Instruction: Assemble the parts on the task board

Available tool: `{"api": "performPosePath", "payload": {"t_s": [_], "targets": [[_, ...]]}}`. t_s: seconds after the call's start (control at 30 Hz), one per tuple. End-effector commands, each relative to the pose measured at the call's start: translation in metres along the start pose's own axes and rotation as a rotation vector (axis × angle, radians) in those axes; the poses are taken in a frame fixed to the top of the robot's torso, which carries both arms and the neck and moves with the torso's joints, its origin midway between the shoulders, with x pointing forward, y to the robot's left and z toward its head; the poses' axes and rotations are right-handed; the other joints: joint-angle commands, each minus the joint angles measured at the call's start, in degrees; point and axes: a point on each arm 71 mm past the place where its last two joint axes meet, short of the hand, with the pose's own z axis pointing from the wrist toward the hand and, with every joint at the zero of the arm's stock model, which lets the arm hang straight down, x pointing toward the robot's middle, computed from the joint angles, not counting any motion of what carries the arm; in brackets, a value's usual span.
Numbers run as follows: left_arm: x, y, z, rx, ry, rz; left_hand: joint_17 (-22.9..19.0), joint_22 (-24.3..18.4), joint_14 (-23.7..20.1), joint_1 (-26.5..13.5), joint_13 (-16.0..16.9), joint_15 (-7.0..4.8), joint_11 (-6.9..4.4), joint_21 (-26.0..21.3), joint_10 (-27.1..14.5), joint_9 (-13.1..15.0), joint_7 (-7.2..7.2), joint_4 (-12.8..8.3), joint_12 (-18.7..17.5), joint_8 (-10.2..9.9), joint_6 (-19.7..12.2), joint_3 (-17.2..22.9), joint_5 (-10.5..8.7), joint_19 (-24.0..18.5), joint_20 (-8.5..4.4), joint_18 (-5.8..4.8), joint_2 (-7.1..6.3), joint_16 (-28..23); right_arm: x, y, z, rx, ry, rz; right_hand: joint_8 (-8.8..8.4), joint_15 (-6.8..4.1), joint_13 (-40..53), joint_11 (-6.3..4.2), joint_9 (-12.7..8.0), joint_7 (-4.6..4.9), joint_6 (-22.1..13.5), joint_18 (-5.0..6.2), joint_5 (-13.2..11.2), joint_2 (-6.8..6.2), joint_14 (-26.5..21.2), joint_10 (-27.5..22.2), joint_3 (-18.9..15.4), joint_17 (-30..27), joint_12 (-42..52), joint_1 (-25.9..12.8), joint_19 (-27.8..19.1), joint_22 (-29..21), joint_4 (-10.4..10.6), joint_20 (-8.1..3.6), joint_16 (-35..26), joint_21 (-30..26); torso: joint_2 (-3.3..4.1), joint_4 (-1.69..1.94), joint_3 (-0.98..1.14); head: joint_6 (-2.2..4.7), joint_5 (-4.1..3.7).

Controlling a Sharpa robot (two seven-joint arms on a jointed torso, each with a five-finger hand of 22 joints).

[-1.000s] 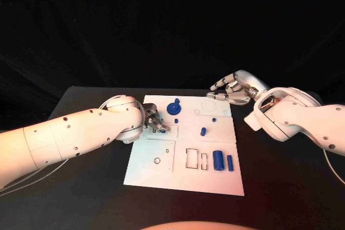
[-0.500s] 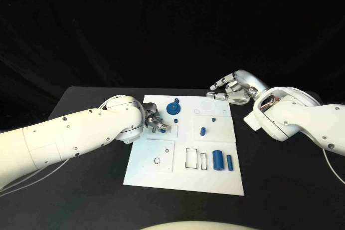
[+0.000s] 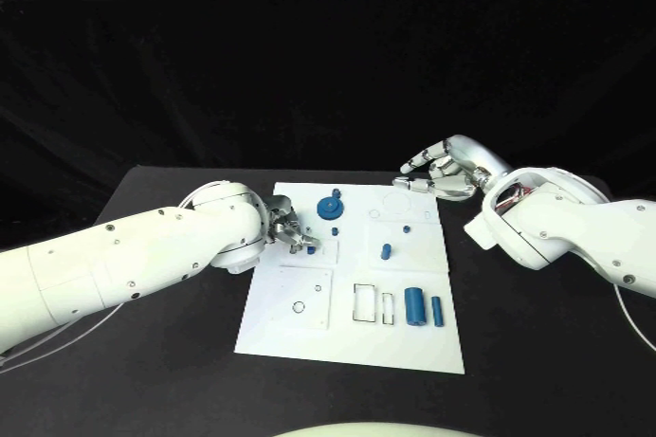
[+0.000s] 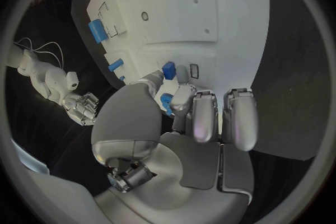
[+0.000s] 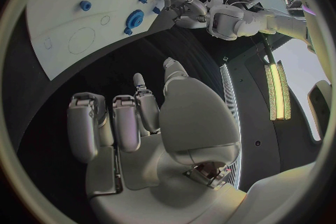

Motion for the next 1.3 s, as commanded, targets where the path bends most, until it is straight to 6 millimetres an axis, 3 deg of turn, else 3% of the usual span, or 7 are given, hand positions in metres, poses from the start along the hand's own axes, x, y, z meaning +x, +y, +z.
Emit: {"api": "performPosePath", "payload": {"t_s": [0.03, 0.2, 0.37, 0.63, 1.0, 1.3], "targets": [[-0.007, -0.002, -0.005, 0.009, -0.008, -0.003, 2.32, 2.29, 2.8, -0.32, -0.23, -0.53, -0.19, 0.33, -0.22, 0.08, -0.02, -0.03, -0.04, 0.36, 0.16, -0.6, -0.21, 0.44, -0.07, -0.81, 0.13, -0.25, 0.001, 0.0, 0.0, -0.007, 0.008, -0.009, 0.22, -0.44, 4.34, -0.07, -0.08, -0.27, -0.28, 0.59, 0.34, 0.07, 3.68, -0.13, -0.41, 5.8, -0.25, -0.87, 2.55, 9.53, 0.2, -0.23, -0.4, -0.31, 0.0, -0.01, -0.02, 0.24, 0.1], [-0.022, -0.003, -0.011, 0.018, -0.026, -0.018, 2.27, 1.48, 2.78, -0.26, -1.78, -0.34, 0.1, -0.11, -1.19, -0.19, 0.37, -0.06, -1.24, -0.36, -1.1, -1.95, -0.12, 0.03, -0.02, -0.64, 0.15, -0.32, 0.001, -0.001, 0.001, -0.005, 0.007, -0.008, 0.22, -0.44, 4.34, -0.07, -0.08, -0.27, -0.28, 0.59, 0.34, 0.07, 3.68, -0.13, -0.41, 5.8, -0.25, -0.87, 2.55, 9.53, 0.2, -0.23, -0.4, -0.31, 0.01, -0.09, -0.03, 0.45, 0.21], [-0.044, 0.002, -0.013, 0.014, -0.008, -0.06, 2.12, -2.12, 2.71, 4.01, -7.93, 0.4, 1.01, -2.11, -5.1, -0.93, 1.43, -0.5, -6.12, -1.76, -3.06, -3.12, 0.01, -1.86, 0.48, 0.11, 0.02, -0.51, 0.001, -0.001, 0.001, -0.004, 0.007, -0.007, 0.22, -0.44, 4.33, -0.07, -0.08, -0.27, -0.29, 0.59, 0.35, 0.08, 3.68, -0.15, -0.44, 5.79, -0.26, -0.91, 2.56, 9.53, 0.23, -0.23, -0.41, -0.31, 0.07, -0.02, 0.0, 0.63, 0.38], [-0.073, 0.02, -0.002, -0.038, -0.037, -0.107, 2.05, -4.56, 2.66, 6.25, -14.7, 1.37, 2.22, -3.69, -9.22, -3.42, 2.81, -0.09, -11.63, -4.62, -5.08, -5.35, 0.05, -3.1, 1.31, 0.58, -0.36, -0.62, 0.002, -0.001, 0.002, -0.005, 0.01, -0.007, 0.23, -0.44, 4.32, -0.07, -0.09, -0.26, -0.29, 0.58, 0.36, 0.1, 3.68, -0.15, -0.48, 5.79, -0.27, -0.96, 2.56, 9.54, 0.27, -0.23, -0.41, -0.3, 0.18, 0.0, -0.03, 1.06, 0.64], [-0.083, 0.029, 0.02, -0.109, -0.039, -0.079, 2.05, -4.38, 2.65, 6.51, -15.49, 1.65, 2.54, -3.68, -9.48, -5.1, 3.15, 0.01, -12.14, -5.8, -4.91, -6.6, 0.03, -2.94, 1.62, 0.55, -0.1, -0.62, 0.003, 0.0, 0.002, -0.008, 0.014, -0.006, 0.24, -0.44, 4.33, -0.07, -0.1, -0.27, -0.3, 0.58, 0.4, 0.16, 3.69, -0.14, -0.5, 5.82, -0.25, -0.98, 2.57, 9.55, 0.3, -0.24, -0.39, -0.3, 0.36, -0.13, -0.06, 1.13, 0.96], [-0.079, 0.028, 0.033, -0.134, -0.034, -0.074, 2.1, -3.97, 2.65, 3.92, -15.25, 1.8, 2.66, -3.55, -9.04, -7.33, 3.24, 0.06, -11.49, -6.78, -4.09, -11.1, -0.1, -2.65, 1.81, 0.49, 0.46, -0.58, 0.005, 0.001, 0.002, -0.01, 0.017, -0.004, 0.24, -0.44, 4.33, -0.07, -0.1, -0.27, -0.3, 0.58, 0.4, 0.16, 3.69, -0.14, -0.5, 5.82, -0.25, -0.98, 2.57, 9.55, 0.3, -0.24, -0.39, -0.3, 0.52, -0.22, -0.02, 1.1, 0.9]]}}
